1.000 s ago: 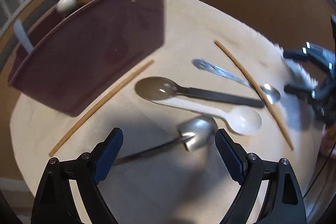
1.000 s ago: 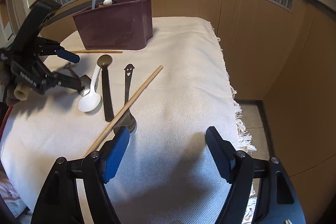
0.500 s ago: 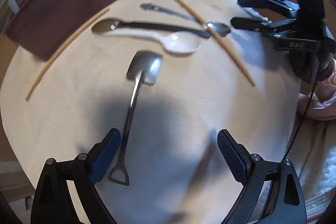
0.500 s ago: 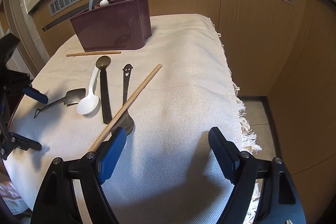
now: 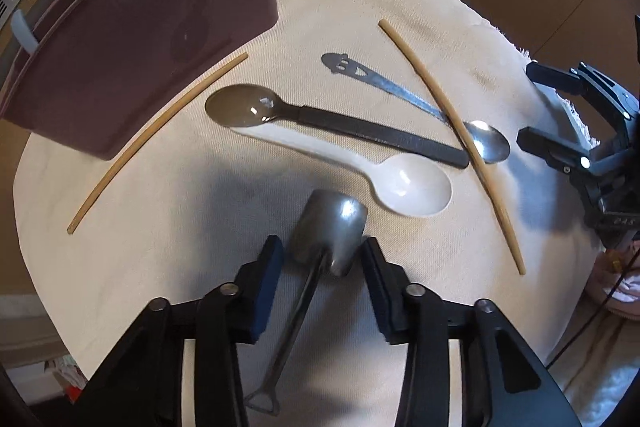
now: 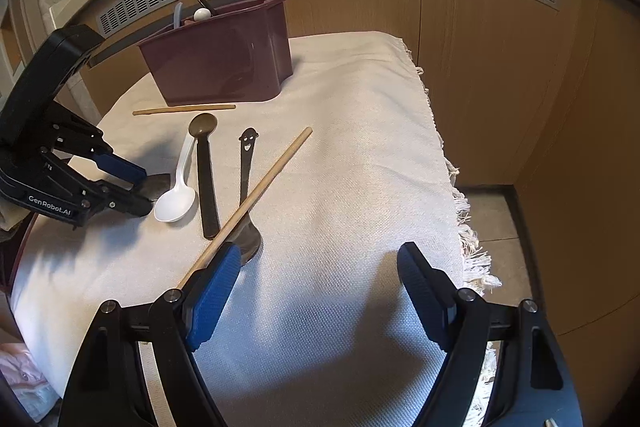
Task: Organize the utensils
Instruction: 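Lift the shovel spoon with the left tool while the right tool grasps the white plastic spoon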
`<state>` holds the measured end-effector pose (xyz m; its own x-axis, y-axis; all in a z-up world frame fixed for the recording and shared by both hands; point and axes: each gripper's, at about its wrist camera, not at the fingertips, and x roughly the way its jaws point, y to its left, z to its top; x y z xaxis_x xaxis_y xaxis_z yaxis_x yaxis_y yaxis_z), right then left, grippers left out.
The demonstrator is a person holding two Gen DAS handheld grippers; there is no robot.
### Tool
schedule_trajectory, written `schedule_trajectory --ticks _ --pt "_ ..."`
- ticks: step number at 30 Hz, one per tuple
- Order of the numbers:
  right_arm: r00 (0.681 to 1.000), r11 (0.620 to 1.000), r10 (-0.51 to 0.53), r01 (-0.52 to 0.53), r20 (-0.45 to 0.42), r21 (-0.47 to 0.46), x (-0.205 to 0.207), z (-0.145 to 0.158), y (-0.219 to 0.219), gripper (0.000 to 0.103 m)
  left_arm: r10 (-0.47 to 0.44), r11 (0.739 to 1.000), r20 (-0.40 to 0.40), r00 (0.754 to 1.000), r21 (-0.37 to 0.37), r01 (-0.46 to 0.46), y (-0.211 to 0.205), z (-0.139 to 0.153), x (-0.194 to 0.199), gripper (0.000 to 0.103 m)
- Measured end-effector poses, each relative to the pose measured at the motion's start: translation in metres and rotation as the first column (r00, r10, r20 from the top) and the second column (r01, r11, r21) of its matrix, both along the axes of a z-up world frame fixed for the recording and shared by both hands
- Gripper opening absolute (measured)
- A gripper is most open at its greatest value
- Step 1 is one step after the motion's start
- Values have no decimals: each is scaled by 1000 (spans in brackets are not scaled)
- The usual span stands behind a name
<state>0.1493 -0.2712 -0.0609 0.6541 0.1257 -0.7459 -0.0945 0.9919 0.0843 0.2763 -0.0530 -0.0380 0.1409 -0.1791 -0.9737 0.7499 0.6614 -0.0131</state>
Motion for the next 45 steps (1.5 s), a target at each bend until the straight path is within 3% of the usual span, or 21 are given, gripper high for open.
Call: schedule_trajectory --ticks 4,6,7,11,13,14,15,17,19,24,29,33,39,45 --pt "999 1000 4 -4 37 -10 0 10 6 78 95 995 75 993 -43 -92 5 12 -9 35" --pt "997 999 33 -32 69 -27 3 21 17 78 173 981 167 971 -111 -156 22 27 -16 35" --pt "996 998 49 -47 75 -31 6 24 23 78 236 964 218 947 -172 -201 34 37 -20 35" --pt "989 989 147 -145 37 -38 40 33 57 72 486 839 263 833 -408 -360 85 63 -35 35" --pt "977 976 212 -212 -16 -44 57 30 78 41 571 786 291 767 -462 -410 106 68 -42 35" --pt "970 970 240 -241 -40 -40 61 28 85 37 603 763 294 742 -485 -427 112 69 -49 35" --pt "956 958 284 -287 -77 -25 70 25 98 32 637 728 269 723 -519 -448 124 71 -51 35" --pt "945 950 306 -311 -115 -28 81 18 115 29 672 678 216 708 -564 -471 125 65 -59 35" --pt "937 945 314 -324 -153 -43 92 13 128 22 694 652 201 692 -584 -484 126 54 -63 35" --pt "933 953 259 -289 -250 -93 115 -1 141 15 699 628 178 693 -617 -474 125 42 -77 35" --pt "934 942 258 -300 -248 -150 118 0 154 8 711 601 155 685 -640 -478 134 37 -78 35" --pt "953 946 269 -288 -138 -150 95 23 152 8 713 591 147 685 -652 -476 137 40 -82 35" --pt "971 971 236 -234 27 -54 61 68 126 8 716 585 178 675 -680 -441 130 60 -92 35" --pt "965 982 182 -189 187 22 59 119 98 8 702 611 284 653 -711 -347 107 108 -93 33"
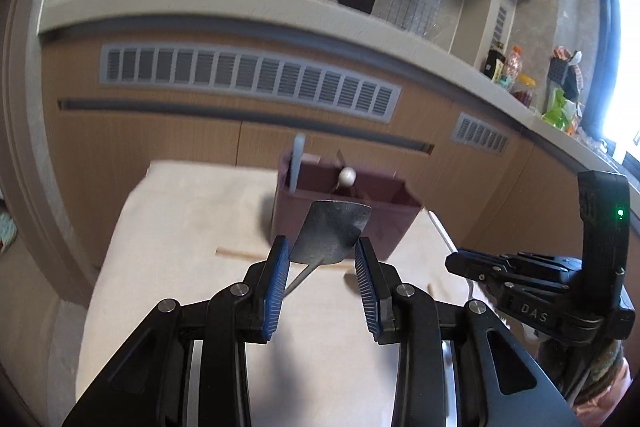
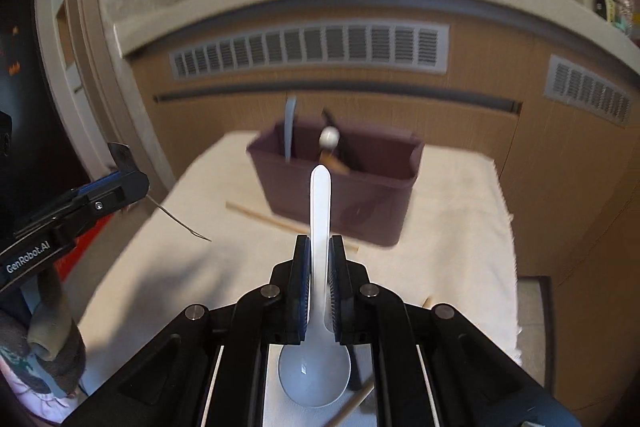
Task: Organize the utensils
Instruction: 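Lift the shovel spoon with the left tool while the right tool grasps the white plastic spoon, then carry both spoons over the maroon holder and open both tools to drop them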
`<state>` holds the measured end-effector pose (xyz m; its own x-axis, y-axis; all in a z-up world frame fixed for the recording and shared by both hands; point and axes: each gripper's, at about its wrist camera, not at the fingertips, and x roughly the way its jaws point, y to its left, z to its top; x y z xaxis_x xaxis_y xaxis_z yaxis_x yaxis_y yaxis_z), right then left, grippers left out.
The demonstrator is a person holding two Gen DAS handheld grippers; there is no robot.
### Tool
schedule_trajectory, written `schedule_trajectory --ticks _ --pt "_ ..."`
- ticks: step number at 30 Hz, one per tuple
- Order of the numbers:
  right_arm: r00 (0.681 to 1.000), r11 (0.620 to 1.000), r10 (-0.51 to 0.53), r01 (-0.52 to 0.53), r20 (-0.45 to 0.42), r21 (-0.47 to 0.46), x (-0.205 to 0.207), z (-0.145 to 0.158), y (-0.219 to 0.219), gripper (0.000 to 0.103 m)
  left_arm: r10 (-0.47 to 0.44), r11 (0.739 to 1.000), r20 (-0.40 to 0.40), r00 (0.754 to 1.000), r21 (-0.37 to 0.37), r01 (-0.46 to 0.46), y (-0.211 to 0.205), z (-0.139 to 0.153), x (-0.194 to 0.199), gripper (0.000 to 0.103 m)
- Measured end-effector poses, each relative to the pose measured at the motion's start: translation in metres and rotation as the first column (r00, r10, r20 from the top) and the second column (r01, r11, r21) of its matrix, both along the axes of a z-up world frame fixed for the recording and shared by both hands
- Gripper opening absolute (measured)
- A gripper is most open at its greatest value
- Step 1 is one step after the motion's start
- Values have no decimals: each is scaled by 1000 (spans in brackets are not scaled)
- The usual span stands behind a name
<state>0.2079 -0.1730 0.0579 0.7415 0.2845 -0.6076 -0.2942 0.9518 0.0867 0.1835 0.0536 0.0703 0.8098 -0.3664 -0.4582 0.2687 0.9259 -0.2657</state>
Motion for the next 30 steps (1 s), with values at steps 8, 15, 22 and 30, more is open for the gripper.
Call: schedule_trajectory --ticks 8,15,22,30 --pt "973 996 -63 48 222 72 41 88 -23 8 -45 999 142 989 -5 46 -27 85 60 30" --pt "976 998 -50 40 212 51 52 84 -31 8 -156 981 100 983 128 143 -46 75 93 30" --pt "993 996 -81 77 90 50 43 41 -58 8 -371 880 -188 909 241 409 -96 -21 93 39" --pt "984 983 -181 180 4 44 30 7 -112 8 -592 696 -371 716 211 686 -177 -80 86 45"
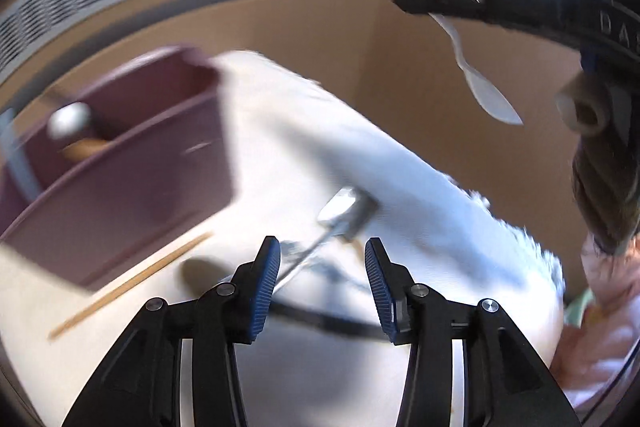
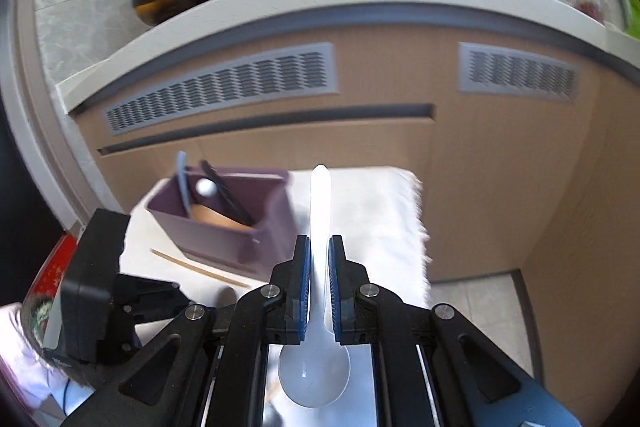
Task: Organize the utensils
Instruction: 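Carry both spoons over the maroon holder and open both tools to drop them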
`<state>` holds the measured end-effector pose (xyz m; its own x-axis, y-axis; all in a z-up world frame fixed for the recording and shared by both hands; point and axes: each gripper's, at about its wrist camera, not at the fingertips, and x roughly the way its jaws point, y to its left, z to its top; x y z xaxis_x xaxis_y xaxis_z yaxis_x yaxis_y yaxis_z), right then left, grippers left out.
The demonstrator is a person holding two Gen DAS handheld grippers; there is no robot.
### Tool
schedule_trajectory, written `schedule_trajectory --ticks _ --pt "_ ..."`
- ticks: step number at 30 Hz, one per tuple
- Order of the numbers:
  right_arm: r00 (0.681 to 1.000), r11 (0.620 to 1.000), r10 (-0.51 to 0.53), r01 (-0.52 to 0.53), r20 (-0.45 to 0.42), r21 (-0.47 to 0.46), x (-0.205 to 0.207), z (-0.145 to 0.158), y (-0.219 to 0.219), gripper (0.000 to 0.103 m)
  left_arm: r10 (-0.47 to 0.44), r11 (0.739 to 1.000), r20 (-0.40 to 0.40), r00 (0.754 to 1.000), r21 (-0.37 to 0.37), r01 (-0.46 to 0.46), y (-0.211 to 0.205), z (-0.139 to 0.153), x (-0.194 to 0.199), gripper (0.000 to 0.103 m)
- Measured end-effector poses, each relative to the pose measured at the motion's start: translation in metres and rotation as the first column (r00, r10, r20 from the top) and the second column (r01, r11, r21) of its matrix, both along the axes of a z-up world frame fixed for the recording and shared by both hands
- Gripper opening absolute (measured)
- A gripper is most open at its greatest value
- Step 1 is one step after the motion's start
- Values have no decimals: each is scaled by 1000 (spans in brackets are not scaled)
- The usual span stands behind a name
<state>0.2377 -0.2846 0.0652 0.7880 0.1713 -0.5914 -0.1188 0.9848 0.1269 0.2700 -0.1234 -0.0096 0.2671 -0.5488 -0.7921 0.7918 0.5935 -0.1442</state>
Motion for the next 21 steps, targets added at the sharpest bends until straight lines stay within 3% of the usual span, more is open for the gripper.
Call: schedule_trajectory --ticks 6,11,15,18,21 --pt "999 999 -45 45 -19 25 -15 -13 -35 8 -159 977 -32 987 140 162 -57 -16 11 46" --pt "997 996 -68 70 -31 58 -21 -21 -53 8 -167 942 -85 982 278 185 -82 -34 25 46" --pt "996 993 -78 81 -32 82 -24 -23 -59 8 -67 960 -81 994 267 86 -77 -33 24 33" --pt "997 992 -70 73 -28 103 -25 -24 -55 8 42 980 -11 999 195 -39 -58 -20 12 32" --pt "998 992 -53 55 -28 117 -25 -23 -43 8 175 983 45 984 49 -177 -24 1 -5 32"
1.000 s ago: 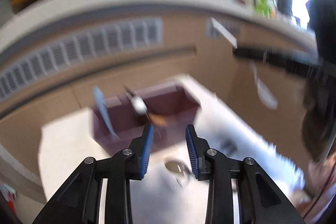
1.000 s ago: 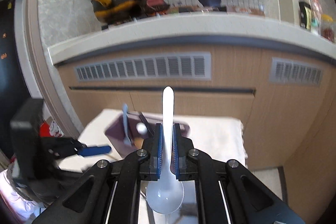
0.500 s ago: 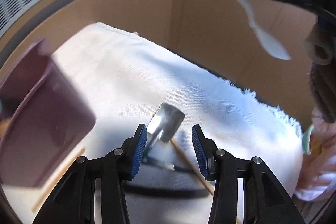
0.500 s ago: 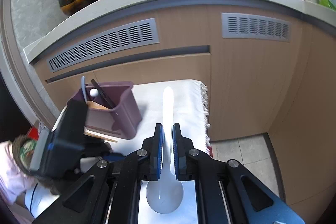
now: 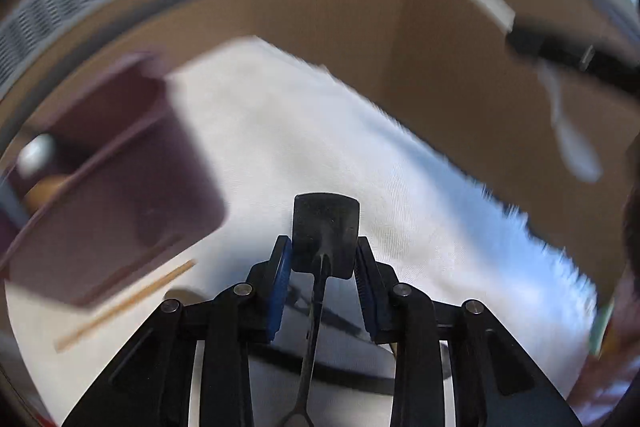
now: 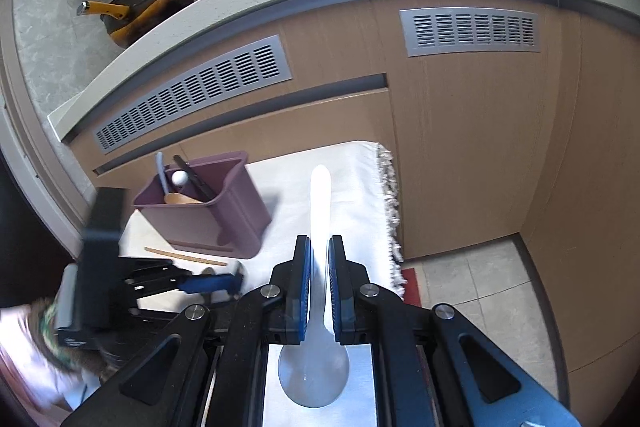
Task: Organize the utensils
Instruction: 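Carry both spoons over the maroon holder and open both tools to drop them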
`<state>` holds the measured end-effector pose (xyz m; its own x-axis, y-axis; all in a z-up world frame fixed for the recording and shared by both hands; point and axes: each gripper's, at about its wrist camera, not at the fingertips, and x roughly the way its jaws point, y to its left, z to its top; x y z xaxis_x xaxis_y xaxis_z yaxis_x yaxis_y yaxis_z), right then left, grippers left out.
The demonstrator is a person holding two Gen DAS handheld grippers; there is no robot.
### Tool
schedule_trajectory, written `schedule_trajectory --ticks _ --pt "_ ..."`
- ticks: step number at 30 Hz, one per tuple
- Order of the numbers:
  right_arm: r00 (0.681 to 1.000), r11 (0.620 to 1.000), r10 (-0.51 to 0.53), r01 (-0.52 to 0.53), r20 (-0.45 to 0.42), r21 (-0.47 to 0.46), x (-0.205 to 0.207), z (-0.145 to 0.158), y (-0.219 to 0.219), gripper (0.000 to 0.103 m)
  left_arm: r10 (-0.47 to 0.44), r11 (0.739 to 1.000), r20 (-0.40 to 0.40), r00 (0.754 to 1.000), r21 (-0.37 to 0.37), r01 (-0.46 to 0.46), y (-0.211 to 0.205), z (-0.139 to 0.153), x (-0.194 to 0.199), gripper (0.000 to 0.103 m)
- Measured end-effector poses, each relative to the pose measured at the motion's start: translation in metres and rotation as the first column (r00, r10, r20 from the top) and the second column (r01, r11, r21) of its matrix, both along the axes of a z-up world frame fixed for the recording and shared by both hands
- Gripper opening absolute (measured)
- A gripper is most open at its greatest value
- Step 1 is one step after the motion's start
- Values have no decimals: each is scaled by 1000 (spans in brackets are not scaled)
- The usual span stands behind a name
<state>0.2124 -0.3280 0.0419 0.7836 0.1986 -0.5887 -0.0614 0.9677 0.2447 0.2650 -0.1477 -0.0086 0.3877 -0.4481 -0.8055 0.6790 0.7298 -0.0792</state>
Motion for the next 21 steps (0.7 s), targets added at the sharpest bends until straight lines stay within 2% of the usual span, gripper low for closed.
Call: schedule_trajectory --ticks 3,5,10,13,15,17,20,21 --pt "999 999 31 -31 -7 19 2 -2 17 8 123 983 14 992 -137 -120 36 17 -12 32" --pt "998 998 53 -53 -16 22 3 -4 30 8 204 957 24 979 -214 -194 62 27 -22 32" --pt "993 993 116 -115 -29 12 5 -5 67 8 320 911 53 946 -292 -291 108 43 -37 32" --pt "989 989 145 -145 -12 13 6 4 84 8 358 882 58 932 -349 -317 133 57 -44 32" --pt "986 986 167 -167 27 4 8 20 96 8 375 867 86 923 -386 -316 144 67 -39 32" --pt "980 983 184 -184 76 -7 14 40 107 8 393 851 136 910 -429 -303 154 93 -43 32" --pt "966 981 196 -195 171 -20 22 70 119 8 428 829 222 876 -483 -283 160 131 -29 32" --pt "954 980 198 -199 226 -19 27 84 124 8 449 818 265 853 -506 -273 162 148 -25 32"
